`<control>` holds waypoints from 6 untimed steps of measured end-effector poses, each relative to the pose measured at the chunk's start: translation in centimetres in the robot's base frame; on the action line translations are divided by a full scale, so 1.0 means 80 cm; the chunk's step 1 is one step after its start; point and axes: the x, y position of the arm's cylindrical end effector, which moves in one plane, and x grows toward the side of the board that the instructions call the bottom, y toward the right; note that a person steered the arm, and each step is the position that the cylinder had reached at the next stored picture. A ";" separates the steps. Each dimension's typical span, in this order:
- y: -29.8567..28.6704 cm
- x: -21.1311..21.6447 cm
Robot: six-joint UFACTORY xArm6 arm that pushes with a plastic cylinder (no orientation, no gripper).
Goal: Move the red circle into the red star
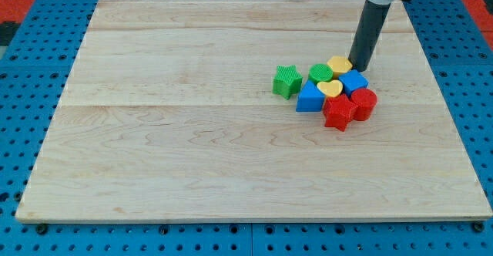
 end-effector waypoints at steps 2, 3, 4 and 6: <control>0.075 0.028; 0.050 0.083; 0.008 0.102; 0.014 0.104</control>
